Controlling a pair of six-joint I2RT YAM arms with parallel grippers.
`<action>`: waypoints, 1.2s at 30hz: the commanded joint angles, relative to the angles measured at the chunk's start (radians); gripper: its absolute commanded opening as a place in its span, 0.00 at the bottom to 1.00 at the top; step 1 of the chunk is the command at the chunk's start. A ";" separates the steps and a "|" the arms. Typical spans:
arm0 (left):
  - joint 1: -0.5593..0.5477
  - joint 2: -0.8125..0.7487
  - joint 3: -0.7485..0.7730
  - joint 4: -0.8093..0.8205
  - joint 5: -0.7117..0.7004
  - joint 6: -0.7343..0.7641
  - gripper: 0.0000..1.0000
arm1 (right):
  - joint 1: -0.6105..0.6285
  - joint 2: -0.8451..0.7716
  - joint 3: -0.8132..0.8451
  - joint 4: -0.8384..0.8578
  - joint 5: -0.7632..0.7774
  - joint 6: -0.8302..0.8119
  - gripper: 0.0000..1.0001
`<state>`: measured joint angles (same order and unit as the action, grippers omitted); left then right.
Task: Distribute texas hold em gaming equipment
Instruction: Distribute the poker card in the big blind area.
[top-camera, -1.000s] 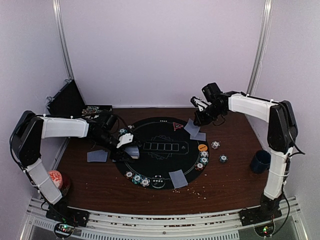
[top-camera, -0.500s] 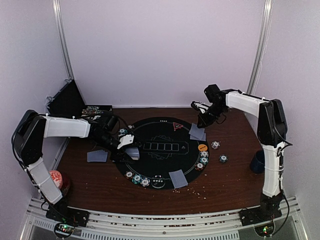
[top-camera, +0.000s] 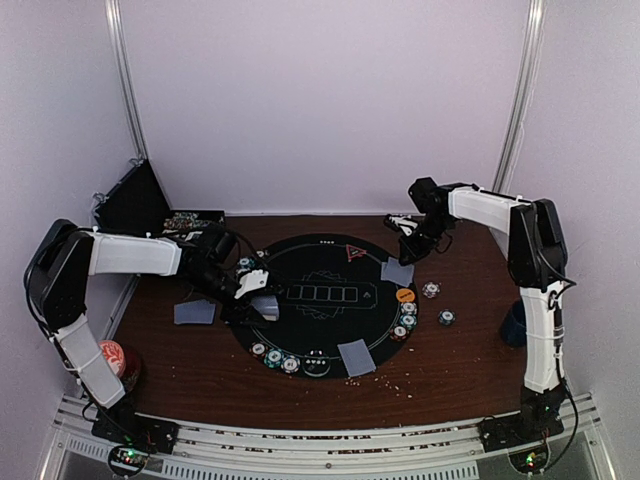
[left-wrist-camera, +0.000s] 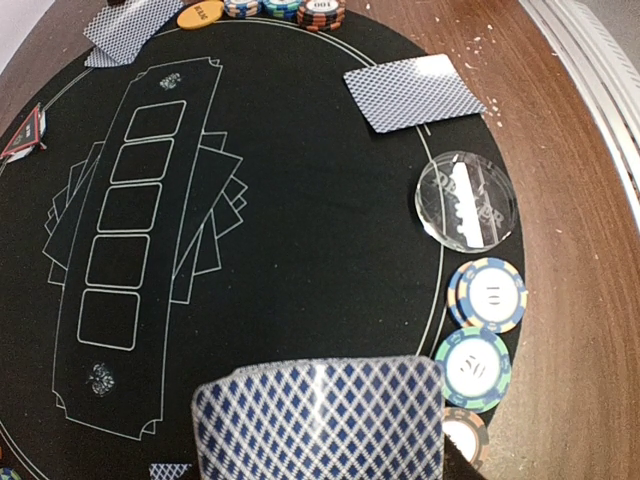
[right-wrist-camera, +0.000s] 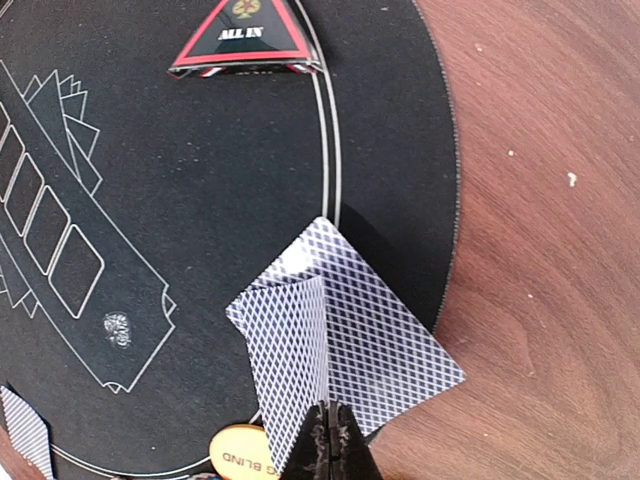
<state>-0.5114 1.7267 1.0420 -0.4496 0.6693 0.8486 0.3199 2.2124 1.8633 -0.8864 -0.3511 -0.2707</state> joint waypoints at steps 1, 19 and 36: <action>-0.002 0.009 0.030 0.005 0.018 0.013 0.41 | -0.010 0.015 0.029 0.003 0.041 -0.015 0.01; -0.003 0.016 0.033 0.005 0.018 0.013 0.42 | 0.002 0.002 0.038 0.084 0.149 0.019 0.19; -0.004 0.003 0.032 0.005 0.024 0.010 0.42 | 0.217 -0.394 -0.257 0.383 0.418 0.337 1.00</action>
<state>-0.5114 1.7283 1.0439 -0.4500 0.6697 0.8486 0.5415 1.9499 1.7203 -0.6563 0.0864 -0.0807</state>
